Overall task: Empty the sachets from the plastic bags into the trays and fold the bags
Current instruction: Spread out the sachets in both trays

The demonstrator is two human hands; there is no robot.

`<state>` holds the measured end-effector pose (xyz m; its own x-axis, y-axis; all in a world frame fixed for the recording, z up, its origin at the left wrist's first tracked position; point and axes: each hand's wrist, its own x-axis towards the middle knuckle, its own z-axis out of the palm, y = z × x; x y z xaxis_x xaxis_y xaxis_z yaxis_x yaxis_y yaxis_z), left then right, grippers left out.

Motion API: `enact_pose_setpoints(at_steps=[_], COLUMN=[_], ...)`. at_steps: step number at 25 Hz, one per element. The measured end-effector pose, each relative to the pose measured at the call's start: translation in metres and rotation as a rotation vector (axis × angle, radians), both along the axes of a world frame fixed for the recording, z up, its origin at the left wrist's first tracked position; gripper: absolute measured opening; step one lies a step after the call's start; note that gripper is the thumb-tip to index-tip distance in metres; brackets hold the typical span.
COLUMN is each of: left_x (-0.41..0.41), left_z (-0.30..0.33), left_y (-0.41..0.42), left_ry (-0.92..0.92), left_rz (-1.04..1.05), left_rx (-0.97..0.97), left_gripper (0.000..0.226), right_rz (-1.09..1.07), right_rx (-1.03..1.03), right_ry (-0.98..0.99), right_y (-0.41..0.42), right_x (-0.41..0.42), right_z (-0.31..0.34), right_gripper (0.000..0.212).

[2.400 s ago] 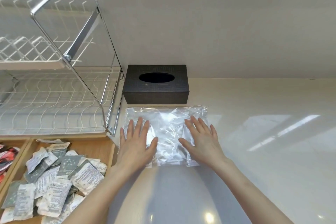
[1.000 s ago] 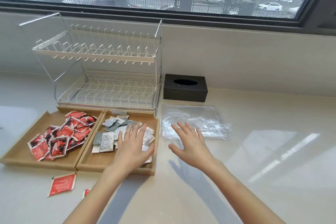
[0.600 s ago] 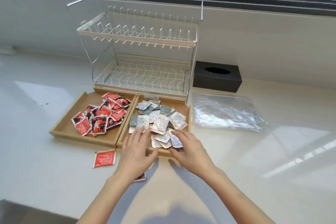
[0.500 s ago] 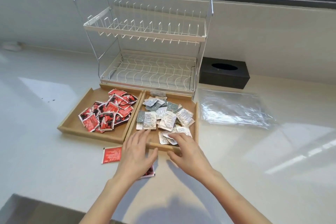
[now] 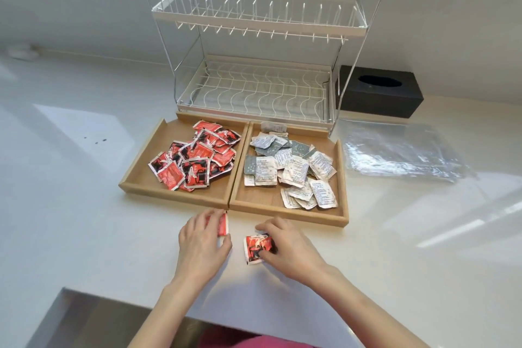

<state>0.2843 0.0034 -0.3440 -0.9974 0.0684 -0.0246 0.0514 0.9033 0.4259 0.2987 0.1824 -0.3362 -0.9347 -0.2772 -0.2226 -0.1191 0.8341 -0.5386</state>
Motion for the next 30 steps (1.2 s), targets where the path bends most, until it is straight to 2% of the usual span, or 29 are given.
enact_pose_setpoints(at_steps=[5,10,15,18,22,25,30], left_x=[-0.010,-0.018,-0.014,-0.016,-0.019,-0.024,-0.020], left_z=[-0.010,-0.008,-0.010,-0.009,-0.007,-0.011,-0.013], left_y=[-0.025,-0.035,-0.037,-0.042,-0.049,-0.057,-0.066], left_ry=[-0.089,-0.034,0.118,0.131,0.122,0.025,-0.011], left_rz=[-0.053,-0.133,-0.183,-0.198,-0.226,-0.180,-0.166], left_rx=[-0.094,-0.118,-0.077,-0.023,0.017,0.097,0.164], left_gripper=[0.050,0.042,0.032,0.031,0.026,0.027,0.027], right_rz=[-0.081,-0.141,-0.144,-0.166,-0.235,-0.237,-0.232], right_rx=[0.049,0.055,0.059,-0.029,-0.220,-0.264,-0.293], right_ry=[-0.004,-0.070,-0.119,-0.129,-0.108,-0.018,0.042], right_y=[-0.015,-0.019,-0.017,-0.022,-0.033,-0.041,-0.066], right_x=[-0.002,-0.009,-0.014,-0.021,-0.045,-0.076,-0.130], right_z=[-0.011,-0.011,-0.006,0.002,0.022,0.040,0.052], right_gripper=[0.044,0.037,0.025,0.015,0.012,0.011,0.014])
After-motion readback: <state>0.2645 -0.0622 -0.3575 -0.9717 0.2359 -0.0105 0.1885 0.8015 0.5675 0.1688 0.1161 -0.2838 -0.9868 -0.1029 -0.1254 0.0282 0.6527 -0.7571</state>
